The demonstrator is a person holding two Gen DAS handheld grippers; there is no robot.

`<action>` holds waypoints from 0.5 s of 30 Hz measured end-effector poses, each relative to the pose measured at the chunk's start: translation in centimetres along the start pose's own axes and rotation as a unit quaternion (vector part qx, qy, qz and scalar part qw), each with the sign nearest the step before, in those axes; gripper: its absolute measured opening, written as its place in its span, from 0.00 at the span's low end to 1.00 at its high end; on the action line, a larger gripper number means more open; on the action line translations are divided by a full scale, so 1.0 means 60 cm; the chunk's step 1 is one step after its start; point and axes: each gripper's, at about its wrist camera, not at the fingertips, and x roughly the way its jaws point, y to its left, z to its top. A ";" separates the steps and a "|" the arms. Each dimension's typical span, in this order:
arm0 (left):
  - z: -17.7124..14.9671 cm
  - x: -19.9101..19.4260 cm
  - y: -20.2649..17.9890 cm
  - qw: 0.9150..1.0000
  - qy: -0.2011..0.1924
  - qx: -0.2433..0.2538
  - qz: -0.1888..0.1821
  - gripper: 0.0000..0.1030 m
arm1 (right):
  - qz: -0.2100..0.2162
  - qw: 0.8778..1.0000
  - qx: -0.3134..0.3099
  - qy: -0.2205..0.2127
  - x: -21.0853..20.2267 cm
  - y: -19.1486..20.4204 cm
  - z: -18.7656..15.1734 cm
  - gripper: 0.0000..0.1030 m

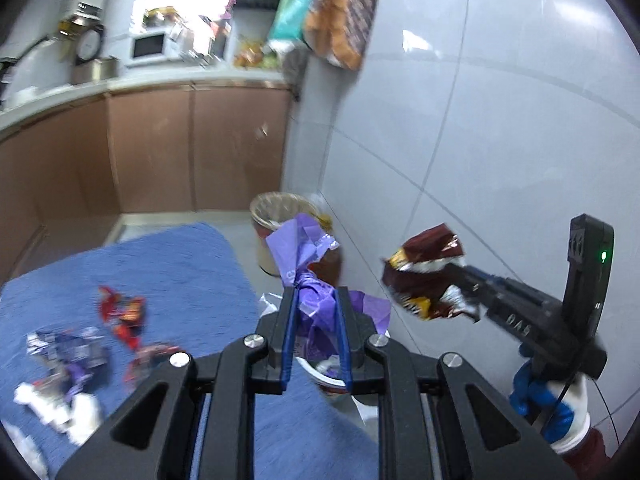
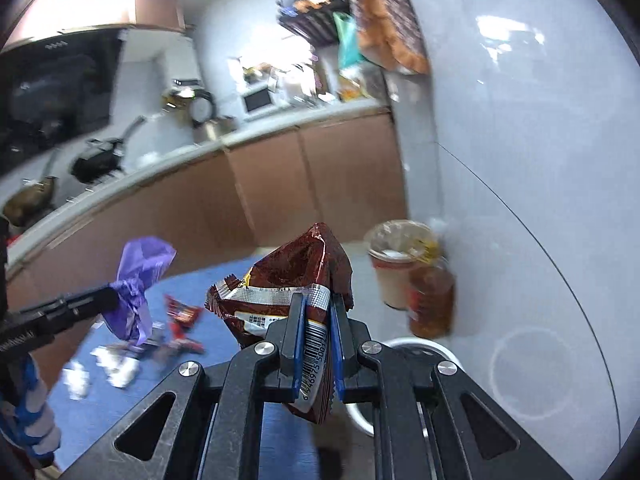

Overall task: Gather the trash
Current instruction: 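Carry both wrappers to the floor bin and open both tools over it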

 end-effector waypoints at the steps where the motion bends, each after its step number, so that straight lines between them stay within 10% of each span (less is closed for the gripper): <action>1: 0.003 0.027 -0.006 1.000 0.010 0.000 -0.006 0.16 | -0.009 1.000 0.005 0.008 0.013 -0.012 -0.007 0.11; 15: -0.012 0.386 -0.023 0.987 0.148 -0.043 -0.051 0.18 | -0.114 0.986 0.046 0.116 0.208 -0.168 -0.099 0.14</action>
